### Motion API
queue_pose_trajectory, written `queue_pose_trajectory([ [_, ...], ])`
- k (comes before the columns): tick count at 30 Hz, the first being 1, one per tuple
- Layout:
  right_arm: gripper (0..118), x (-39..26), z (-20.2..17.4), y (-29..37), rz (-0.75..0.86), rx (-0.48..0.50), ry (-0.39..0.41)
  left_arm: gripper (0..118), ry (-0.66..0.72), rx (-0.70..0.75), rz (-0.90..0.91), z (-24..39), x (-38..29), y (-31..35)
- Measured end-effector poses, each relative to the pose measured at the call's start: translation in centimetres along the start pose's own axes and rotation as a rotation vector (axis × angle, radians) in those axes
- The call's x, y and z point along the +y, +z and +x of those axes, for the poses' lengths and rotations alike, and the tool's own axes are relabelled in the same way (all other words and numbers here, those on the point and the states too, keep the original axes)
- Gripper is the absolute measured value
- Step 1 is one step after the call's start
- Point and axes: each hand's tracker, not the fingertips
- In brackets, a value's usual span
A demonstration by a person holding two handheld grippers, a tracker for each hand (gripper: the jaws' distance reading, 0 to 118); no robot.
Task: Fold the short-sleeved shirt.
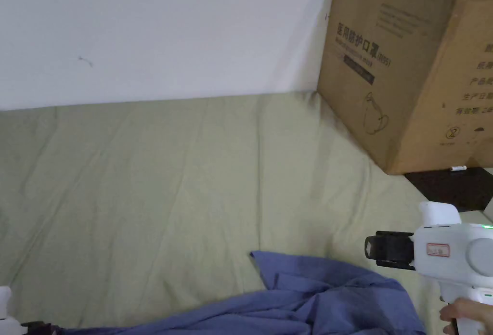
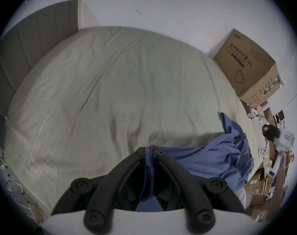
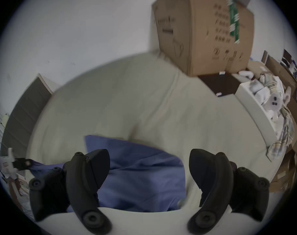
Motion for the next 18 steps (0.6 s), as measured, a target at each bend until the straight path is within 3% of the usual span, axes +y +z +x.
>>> queue_pose_trajectory([
  [2, 98, 1.1, 1.1, -4.7, -0.117, -0.035, -0.012, 7, -0.013, 0.0, 0.015, 0.7, 0.2, 0.5],
  [5, 95, 1.0, 1.9, -10.5, -0.315, 0.013, 0.01, 7, -0.071, 0.039, -0.003, 1.1, 0.5, -0.6],
  [7, 80, 0.1, 1.8, -13.4, -0.374, -0.072, 0.081, 7, -0.059, 0.063, -0.025, 1.0, 0.6, -1.4],
  [10, 75, 0.1, 0.9, -12.7, -0.343, -0.078, 0.07, 7, -0.011, 0.036, -0.02, 0.7, 0.7, -1.7],
  [12, 51, 0.2, 0.5, -11.5, -0.319, -0.075, 0.156, 7, -0.009, 0.037, -0.015, 0.7, 0.8, -1.8],
  [13, 23, 0.2, 0.3, -11.1, -0.305, -0.099, 0.168, 7, -0.011, 0.041, -0.019, 0.6, 1.1, -1.8],
  [14, 7, 0.1, -0.2, -10.5, -0.3, -0.082, 0.134, 7, -0.013, 0.043, -0.019, 0.7, 1.2, -1.7],
  [18, 7, -0.1, -1.5, -9.7, -0.315, -0.053, 0.126, 7, -0.038, 0.045, 0.004, 1.1, 1.9, -0.5],
])
